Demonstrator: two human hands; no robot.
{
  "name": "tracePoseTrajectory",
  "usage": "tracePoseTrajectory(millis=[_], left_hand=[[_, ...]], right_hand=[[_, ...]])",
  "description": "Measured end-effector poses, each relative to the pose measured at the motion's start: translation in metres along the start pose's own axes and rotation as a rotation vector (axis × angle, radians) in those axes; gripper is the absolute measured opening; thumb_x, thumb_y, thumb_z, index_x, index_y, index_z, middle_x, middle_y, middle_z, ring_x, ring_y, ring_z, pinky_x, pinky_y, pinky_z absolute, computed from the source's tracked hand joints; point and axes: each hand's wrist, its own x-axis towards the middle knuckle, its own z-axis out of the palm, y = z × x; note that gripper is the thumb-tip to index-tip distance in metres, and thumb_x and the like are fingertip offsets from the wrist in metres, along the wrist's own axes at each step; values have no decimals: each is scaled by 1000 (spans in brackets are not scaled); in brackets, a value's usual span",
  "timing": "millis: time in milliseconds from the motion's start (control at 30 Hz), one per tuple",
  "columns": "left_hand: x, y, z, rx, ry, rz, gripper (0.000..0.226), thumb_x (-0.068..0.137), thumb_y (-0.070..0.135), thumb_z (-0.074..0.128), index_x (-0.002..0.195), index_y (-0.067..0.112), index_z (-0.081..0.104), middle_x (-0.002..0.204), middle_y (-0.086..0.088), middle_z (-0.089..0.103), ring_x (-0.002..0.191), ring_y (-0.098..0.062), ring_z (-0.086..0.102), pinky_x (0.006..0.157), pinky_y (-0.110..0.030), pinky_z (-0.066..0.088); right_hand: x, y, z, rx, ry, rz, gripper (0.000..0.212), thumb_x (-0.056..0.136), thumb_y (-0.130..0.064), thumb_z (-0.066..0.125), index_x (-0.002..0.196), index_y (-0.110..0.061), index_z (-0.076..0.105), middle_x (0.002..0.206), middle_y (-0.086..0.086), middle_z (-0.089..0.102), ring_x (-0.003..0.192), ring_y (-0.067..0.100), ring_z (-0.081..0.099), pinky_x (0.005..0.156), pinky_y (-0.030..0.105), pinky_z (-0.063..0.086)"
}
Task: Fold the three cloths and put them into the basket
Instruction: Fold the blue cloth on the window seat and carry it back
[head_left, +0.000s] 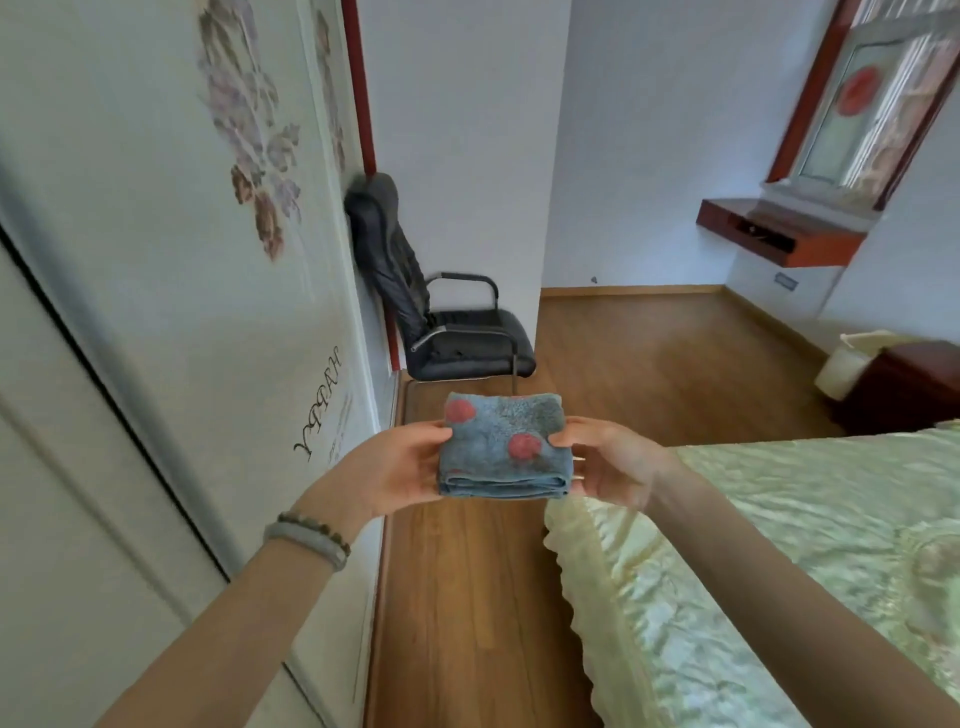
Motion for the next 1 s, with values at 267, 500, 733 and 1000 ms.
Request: tracePoseTrajectory(millis=[267,500,733,1000], left_hand=[[184,70,-28,51,-1,-32,29,88,12,57,114,4,66,108,-15,70,99,-29,68,74,-39,57],[325,141,-25,42,37,-21,29,93,10,50,119,3,59,117,-17,65,104,-30,64,80,-40,57],[461,185,-36,30,40,-61,26,91,9,53,116,4,61,113,-18,65,95,-29,65,70,-38,59],[653,245,-51,88,-75,-132,34,93,9,50,126,4,56,118,-19,61,102,-31,59,86,-45,53]], right_hand=[[146,-77,-92,33,20,-2,51,73,-11,61,123,-3,56,118,18,62,97,28,63,75,34,59],[256,-167,-171,70,43,-16,41,77,-9,58,118,-4,57,108,16,65,90,26,65,72,34,59],[350,-220,-245,88,109,-1,45,75,-11,60,120,-3,55,114,18,59,96,28,60,76,34,57],[468,-283,-336,157,273,-32,44,82,-6,54,126,-3,52,118,17,56,91,26,59,65,30,59]])
